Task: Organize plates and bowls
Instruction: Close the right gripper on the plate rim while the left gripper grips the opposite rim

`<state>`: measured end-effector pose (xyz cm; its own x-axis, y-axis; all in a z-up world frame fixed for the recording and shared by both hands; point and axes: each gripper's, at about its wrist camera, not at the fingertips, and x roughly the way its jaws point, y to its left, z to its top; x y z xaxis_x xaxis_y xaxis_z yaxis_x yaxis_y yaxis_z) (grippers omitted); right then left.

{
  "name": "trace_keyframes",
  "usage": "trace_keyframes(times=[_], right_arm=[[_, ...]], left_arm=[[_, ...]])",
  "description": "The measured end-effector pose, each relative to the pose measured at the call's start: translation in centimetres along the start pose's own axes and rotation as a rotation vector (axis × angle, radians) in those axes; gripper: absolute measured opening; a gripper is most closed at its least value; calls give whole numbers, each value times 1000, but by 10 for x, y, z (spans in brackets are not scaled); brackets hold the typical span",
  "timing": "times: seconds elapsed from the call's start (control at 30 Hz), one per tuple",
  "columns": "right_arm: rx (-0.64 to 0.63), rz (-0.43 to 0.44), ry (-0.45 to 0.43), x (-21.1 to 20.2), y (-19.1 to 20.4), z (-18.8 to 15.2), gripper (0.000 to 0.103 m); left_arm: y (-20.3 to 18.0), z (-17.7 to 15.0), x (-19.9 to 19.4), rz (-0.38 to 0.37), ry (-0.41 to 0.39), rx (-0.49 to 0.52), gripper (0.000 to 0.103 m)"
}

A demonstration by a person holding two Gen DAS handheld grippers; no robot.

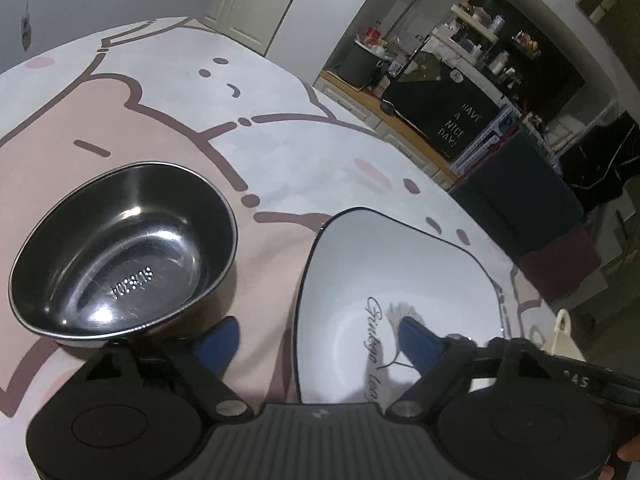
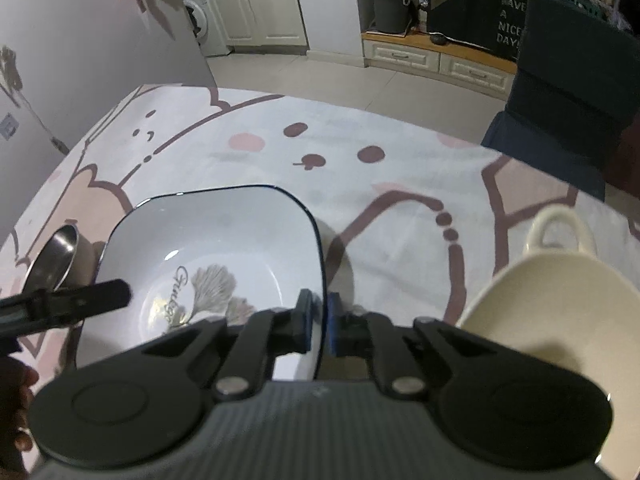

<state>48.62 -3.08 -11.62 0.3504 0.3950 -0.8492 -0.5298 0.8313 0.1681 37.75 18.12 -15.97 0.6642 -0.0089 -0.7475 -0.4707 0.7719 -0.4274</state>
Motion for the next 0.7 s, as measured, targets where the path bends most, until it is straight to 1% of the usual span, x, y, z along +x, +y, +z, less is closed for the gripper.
trace_keyframes(times=[0.07, 0.1, 0.17, 0.23, 0.33, 0.53, 0.63, 0.7], right_arm=[[11, 4, -12, 0, 0, -3, 10], [20, 7, -15, 0, -1, -3, 10], [33, 17, -18, 1, -2, -4, 10], [46, 33, -19, -1, -7, -5, 10], [63, 53, -21, 1, -10, -7, 10], [50, 61, -18, 1, -12, -9, 11], [39, 75, 13, 5, -13, -10, 15], [-10, 61, 28, 6, -6, -11, 18]], left_arm=[[-1, 1, 1, 3, 2, 27, 77], [-2, 2, 2, 2, 4, 39, 71], [-3, 2, 3, 11, 1, 61, 66], [-4, 2, 3, 23, 0, 85, 56], [-4, 4, 5, 32, 0, 119, 48], [-5, 6, 7, 43, 15, 192, 38], [-7, 7, 8, 55, 30, 239, 35], [-8, 8, 8, 53, 41, 244, 33]])
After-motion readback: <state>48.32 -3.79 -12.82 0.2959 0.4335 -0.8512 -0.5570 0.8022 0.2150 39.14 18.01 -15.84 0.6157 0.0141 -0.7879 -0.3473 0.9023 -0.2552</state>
